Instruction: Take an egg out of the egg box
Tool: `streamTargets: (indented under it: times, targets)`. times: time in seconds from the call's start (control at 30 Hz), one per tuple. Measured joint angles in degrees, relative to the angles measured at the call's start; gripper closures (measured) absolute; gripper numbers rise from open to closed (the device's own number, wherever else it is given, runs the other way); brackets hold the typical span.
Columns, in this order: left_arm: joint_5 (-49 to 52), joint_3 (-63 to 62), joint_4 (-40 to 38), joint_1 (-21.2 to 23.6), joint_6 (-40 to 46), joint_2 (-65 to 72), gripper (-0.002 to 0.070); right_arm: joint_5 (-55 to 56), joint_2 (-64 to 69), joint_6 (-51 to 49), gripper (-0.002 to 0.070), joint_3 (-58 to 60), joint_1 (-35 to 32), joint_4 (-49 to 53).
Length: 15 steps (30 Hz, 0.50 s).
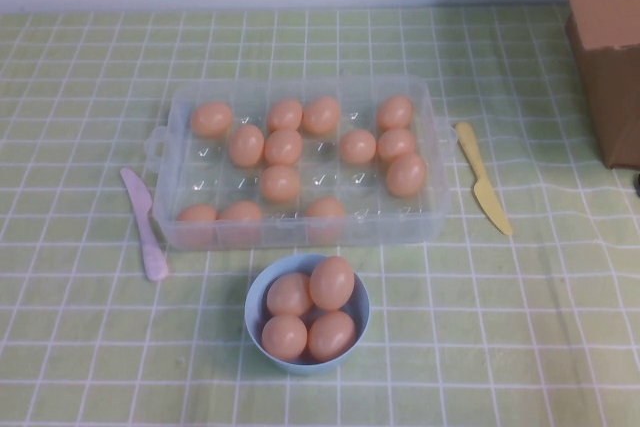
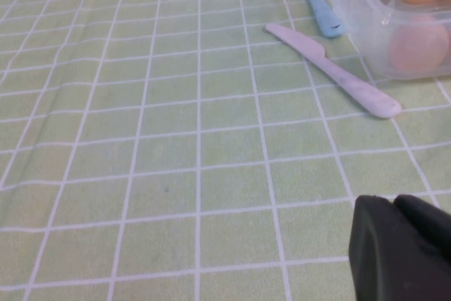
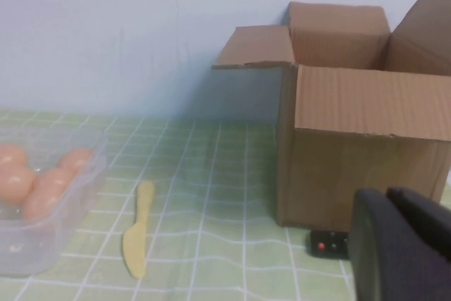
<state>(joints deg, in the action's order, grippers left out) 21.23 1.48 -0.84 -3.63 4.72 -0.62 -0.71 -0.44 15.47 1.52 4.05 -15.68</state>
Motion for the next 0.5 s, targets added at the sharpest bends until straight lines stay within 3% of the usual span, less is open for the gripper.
streamTargets:
  times: [0.27, 0.5]
  targets:
    - [0.0, 0.0, 0.0, 0.0, 0.0, 0.0, 0.0679, -4.5, 0.0, -15.5, 0.0694, 0.0, 0.0, 12.8]
    - [0.0, 0.0, 0.0, 0.0, 0.0, 0.0, 0.068, -18.2, 0.0, -17.5, 0.0694, 0.0, 0.0, 14.1]
